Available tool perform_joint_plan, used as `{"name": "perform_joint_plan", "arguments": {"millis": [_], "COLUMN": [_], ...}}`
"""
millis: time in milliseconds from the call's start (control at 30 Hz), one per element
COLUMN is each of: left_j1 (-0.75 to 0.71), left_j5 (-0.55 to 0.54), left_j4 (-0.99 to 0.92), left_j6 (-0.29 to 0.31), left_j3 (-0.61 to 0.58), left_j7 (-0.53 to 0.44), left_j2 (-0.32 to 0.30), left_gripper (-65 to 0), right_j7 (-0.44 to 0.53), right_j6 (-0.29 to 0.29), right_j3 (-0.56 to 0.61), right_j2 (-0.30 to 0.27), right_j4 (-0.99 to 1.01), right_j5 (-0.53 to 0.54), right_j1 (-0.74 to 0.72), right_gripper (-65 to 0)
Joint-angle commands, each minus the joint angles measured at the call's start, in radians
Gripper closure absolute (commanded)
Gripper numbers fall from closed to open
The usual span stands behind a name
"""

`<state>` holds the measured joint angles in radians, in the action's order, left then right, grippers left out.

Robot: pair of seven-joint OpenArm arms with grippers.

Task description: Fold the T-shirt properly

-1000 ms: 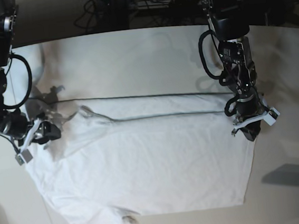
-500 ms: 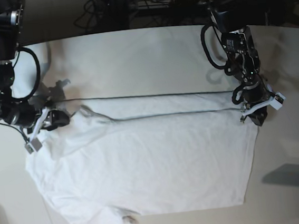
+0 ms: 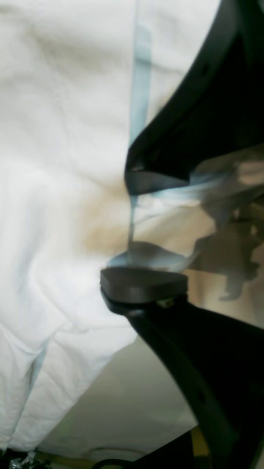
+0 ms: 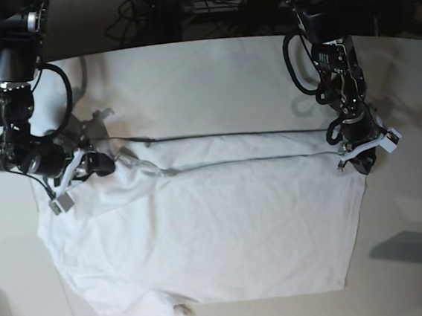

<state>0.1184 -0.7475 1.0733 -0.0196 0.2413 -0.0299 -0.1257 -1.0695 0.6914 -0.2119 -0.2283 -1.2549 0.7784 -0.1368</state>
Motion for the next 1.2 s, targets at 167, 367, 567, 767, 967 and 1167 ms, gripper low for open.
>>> {"name": "perform_joint_plan", "arguments": {"millis": [167,367,567,767,967,1167], "left_j1": [0.017,0.017,0.017,0.017,0.016,-0.006], "left_j5": [0.004,0.004,0.004,0.004,0.004,0.009], "left_j4": [0.017,0.020,0.025,0.026,0.044,0.094], "left_j6": [0.011,0.011,0.011,0.011,0.011,0.011], "left_j3": [0.000,0.000,0.000,0.000,0.000,0.000], "left_j7": [-0.023,-0.023,-0.023,-0.023,-0.023,-0.021], "left_j2": [-0.013,-0.013,-0.013,-0.013,-0.013,-0.015], "left_gripper": [-14.8,-14.8,-14.8,-14.8,-14.8,-14.9], "right_j7": [-0.001,-0.035,-0.053,-0.051,-0.050,0.012], "right_j6": [0.007,0.007,0.007,0.007,0.007,0.007], "right_j3": [-0.002,0.002,0.002,0.002,0.006,0.127], "right_j2": [-0.015,-0.015,-0.015,-0.004,0.016,0.016], "right_j4": [-0.016,-0.013,-0.009,-0.009,0.047,0.143], "right_j5": [0.006,0.003,0.000,-0.001,-0.003,-0.003], "right_j1": [-0.056,-0.108,-0.154,-0.175,-0.229,-0.306], "right_gripper": [-25.7,-4.8,-4.8,-4.8,-4.6,-4.5]}}
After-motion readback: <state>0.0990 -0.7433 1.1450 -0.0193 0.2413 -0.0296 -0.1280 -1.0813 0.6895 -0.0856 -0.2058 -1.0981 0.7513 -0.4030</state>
